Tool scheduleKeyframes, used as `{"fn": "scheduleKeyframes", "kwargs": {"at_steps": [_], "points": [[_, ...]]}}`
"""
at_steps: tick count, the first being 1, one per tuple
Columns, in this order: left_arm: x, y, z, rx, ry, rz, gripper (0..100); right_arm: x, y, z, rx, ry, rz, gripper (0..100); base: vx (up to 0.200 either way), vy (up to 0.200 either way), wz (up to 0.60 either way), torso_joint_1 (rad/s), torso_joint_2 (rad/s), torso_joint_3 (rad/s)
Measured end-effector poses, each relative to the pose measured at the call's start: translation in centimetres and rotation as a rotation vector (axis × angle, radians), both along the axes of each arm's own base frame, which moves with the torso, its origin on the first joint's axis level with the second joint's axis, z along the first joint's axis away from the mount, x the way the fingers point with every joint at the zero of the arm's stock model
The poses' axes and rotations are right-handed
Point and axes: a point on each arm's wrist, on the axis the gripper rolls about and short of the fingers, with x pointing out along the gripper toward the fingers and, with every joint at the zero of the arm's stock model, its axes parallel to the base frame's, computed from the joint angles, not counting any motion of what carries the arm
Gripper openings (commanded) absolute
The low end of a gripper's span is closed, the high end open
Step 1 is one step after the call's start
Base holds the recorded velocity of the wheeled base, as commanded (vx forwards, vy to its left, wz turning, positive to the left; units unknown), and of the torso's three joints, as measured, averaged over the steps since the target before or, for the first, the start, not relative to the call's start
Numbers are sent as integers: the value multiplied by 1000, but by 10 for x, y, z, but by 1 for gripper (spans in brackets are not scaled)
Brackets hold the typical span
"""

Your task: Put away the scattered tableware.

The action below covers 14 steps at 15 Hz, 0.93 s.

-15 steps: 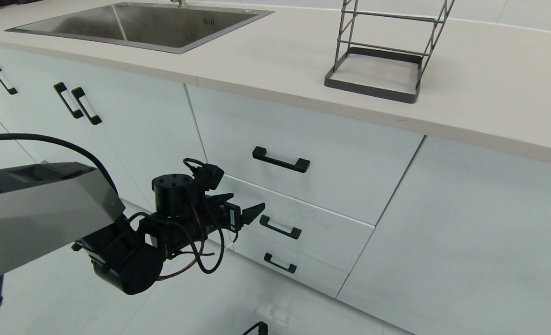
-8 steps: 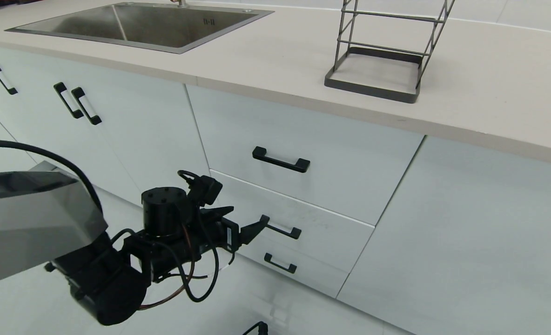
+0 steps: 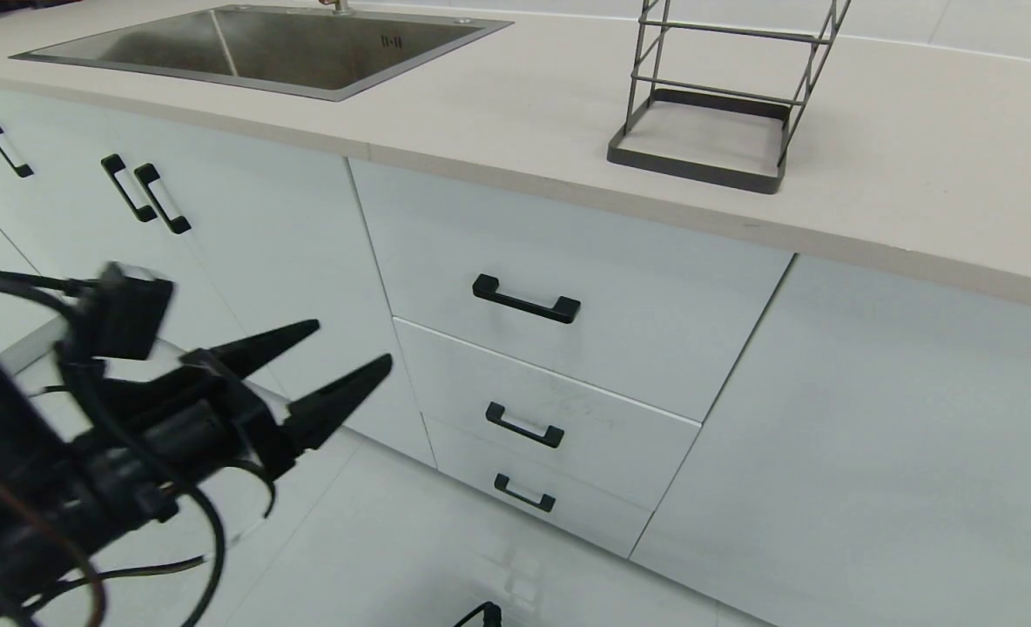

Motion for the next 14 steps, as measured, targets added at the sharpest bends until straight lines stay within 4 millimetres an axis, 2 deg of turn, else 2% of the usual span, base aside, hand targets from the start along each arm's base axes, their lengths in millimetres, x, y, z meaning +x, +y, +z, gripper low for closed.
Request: {"fn": "scheduleKeyframes", "kwargs": {"at_steps": [3,8,11,14], "points": [[-49,37,13,-22,-112,100,100,0,0,0,0,0,0,100,0,0,0,0,0,0],[-118,65,-14,-18,-89,200,100,0,0,0,1,0,0,100,0,0,-600,0,3,4],[-146,73,-33,-28,-55,253,100,0,0,0,2,0,-1,100,0,0,-600,-4,-1,4],[-164,76,-56,-22,-48,277,100,0,0,0,2,0,0,100,0,0,0,0,0,0]]}}
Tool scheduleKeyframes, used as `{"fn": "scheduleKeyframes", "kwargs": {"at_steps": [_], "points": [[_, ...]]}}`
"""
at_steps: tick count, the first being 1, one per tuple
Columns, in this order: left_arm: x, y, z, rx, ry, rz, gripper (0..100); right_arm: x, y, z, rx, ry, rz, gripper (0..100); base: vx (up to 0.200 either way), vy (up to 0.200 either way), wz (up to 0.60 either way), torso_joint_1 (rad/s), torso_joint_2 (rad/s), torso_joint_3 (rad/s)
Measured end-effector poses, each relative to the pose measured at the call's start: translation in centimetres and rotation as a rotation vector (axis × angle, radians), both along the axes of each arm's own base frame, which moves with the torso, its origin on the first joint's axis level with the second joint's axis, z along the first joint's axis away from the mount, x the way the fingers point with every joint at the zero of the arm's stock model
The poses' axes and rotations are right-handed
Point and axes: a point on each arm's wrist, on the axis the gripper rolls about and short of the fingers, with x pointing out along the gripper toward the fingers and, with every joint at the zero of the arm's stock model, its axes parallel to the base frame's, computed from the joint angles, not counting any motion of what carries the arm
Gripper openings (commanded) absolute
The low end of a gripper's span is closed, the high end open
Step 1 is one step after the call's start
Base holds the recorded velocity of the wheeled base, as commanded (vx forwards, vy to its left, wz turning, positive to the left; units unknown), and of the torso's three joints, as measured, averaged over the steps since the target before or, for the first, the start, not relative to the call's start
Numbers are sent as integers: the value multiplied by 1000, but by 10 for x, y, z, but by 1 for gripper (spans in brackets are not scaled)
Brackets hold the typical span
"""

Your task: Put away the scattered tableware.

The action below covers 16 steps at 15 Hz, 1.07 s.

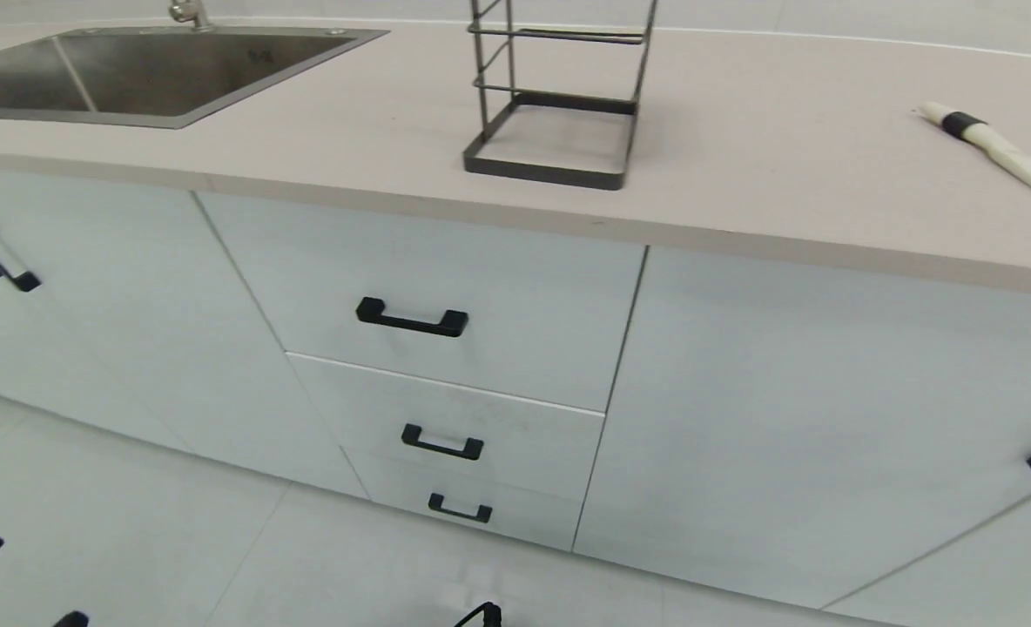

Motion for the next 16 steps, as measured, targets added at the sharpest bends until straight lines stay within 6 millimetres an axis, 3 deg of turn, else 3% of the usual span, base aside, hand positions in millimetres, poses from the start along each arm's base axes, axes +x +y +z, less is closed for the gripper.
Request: {"fn": "scheduleKeyframes", "kwargs": {"at_steps": [3,6,10,13,16], "points": [[-14,1,-29,64,88,-11,100,0,0,0,0,0,0,100,0,0,0,0,0,0],[-20,2,-42,156,110,39,100,0,0,0,0,0,0,100,0,0,0,0,0,0],[-24,5,-50,168,121,316,100,0,0,0,0,0,0,100,0,0,0,0,0,0],[-27,5,-51,106,107,319,100,0,0,0,0,0,0,100,0,0,-600,4,1,-1],[-28,5,-52,105,97,319,100,0,0,0,-1,0,0,100,0,0,0,0,0,0]]}}
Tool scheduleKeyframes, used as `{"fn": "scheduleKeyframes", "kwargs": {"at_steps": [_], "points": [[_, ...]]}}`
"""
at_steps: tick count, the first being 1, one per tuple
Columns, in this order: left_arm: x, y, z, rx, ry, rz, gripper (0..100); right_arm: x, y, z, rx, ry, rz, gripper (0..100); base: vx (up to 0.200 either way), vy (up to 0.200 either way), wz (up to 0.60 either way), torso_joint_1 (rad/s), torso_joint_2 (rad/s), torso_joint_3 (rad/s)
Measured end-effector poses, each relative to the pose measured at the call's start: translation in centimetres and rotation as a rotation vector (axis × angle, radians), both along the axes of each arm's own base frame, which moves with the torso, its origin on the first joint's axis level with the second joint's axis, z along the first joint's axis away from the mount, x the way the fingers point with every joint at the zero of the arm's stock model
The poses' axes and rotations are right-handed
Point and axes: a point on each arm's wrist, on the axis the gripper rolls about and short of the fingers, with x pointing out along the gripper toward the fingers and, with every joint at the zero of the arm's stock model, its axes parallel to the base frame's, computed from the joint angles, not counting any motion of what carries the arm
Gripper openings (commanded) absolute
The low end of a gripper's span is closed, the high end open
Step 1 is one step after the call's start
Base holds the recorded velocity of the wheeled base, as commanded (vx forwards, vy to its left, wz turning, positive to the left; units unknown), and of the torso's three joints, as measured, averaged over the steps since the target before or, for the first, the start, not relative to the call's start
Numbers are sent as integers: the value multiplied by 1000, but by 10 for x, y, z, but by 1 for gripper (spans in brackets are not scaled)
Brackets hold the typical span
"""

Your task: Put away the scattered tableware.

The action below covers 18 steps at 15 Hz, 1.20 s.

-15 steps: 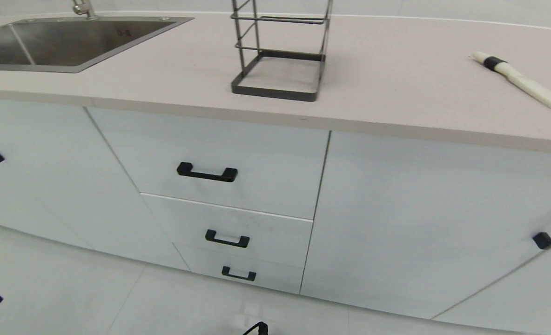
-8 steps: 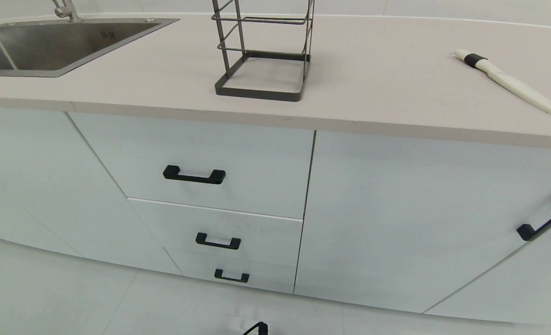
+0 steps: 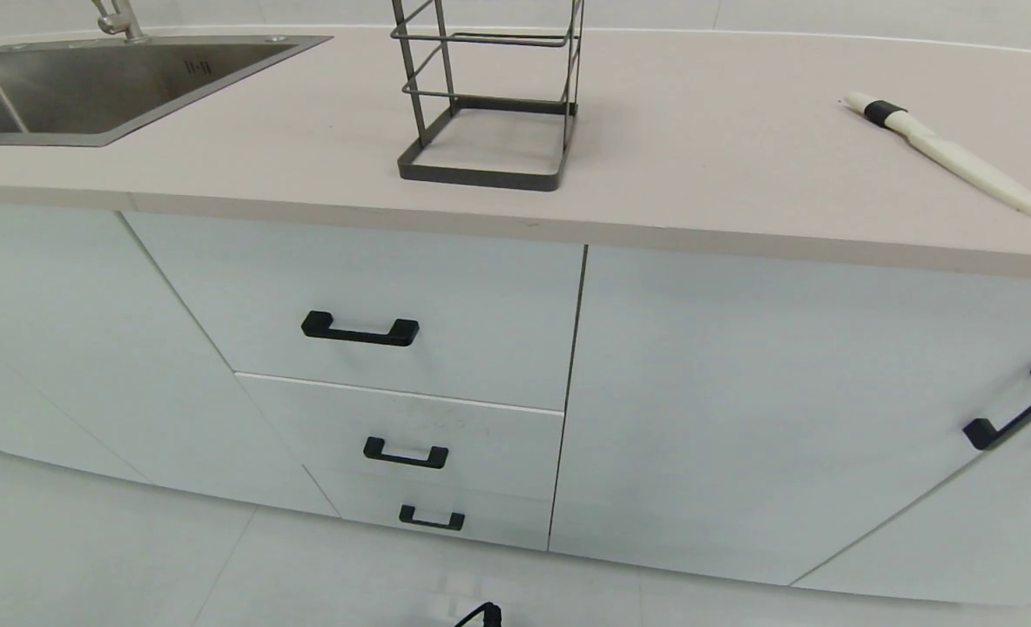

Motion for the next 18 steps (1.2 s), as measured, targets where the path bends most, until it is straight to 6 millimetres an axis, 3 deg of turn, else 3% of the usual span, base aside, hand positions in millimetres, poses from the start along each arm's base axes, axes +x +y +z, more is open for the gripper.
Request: {"fn": "scheduleKeyframes", "kwargs": {"at_steps": [6,9,16,18], "points": [[0,0,0,-5,-2,0,100,0,0,0,0,0,0,100,0,0,0,0,0,0],[0,0,0,-7,-1,3,100,0,0,0,-2,0,2,100,0,-200,0,2,2,1],[0,0,0,-7,1,8,100,0,0,0,-1,-2,1,100,0,0,0,0,0,0],[0,0,0,-7,-1,9,100,0,0,0,-1,2,0,100,200,0,0,7,5,7]]}}
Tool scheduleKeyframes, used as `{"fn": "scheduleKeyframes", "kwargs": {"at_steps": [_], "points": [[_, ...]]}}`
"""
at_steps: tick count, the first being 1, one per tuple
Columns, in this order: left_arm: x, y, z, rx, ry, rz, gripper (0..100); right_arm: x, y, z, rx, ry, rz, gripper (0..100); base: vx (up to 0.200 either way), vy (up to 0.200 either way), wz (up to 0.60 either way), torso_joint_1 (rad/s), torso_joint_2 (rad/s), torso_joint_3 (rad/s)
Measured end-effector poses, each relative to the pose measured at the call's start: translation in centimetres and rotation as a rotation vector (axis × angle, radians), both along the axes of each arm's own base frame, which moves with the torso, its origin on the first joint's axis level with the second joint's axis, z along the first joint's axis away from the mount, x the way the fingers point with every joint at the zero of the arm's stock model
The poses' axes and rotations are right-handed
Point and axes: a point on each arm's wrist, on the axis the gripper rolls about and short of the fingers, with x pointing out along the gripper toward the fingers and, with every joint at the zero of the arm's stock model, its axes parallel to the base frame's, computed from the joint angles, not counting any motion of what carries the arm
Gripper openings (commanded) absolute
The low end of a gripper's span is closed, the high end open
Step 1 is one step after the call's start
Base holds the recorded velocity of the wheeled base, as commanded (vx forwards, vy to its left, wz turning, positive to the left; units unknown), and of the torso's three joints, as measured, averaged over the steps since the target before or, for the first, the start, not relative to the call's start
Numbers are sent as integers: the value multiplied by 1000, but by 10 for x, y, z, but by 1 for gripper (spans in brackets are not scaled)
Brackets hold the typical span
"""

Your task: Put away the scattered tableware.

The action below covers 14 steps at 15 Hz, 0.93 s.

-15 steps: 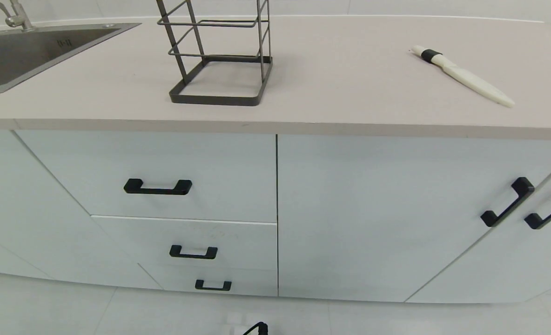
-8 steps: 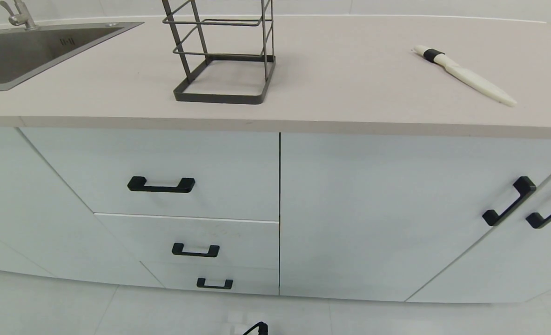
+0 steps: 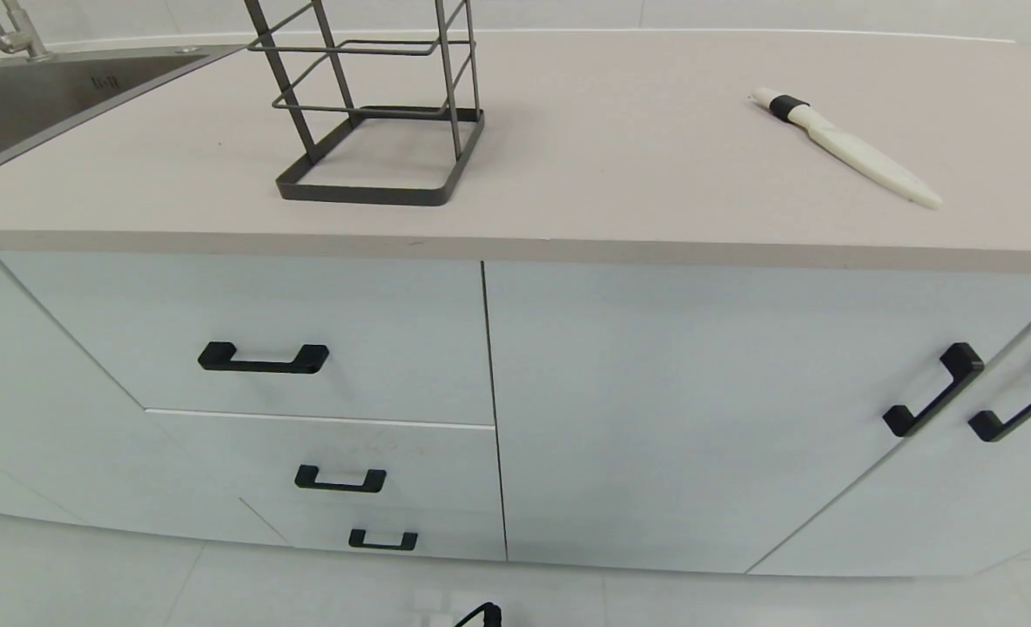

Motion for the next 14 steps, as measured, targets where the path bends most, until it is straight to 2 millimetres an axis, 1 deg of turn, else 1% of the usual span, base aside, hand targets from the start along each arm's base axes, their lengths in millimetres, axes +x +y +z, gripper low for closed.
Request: {"fn": "scheduleKeyframes", "kwargs": {"at_steps": [3,14], "points": [[0,0,0,-1,2,-1,100,0,0,0,0,-1,0,100,200,0,0,-1,5,2],[0,0,0,-5,0,2,100,0,0,0,0,-2,0,100,0,0,0,0,0,0]]}}
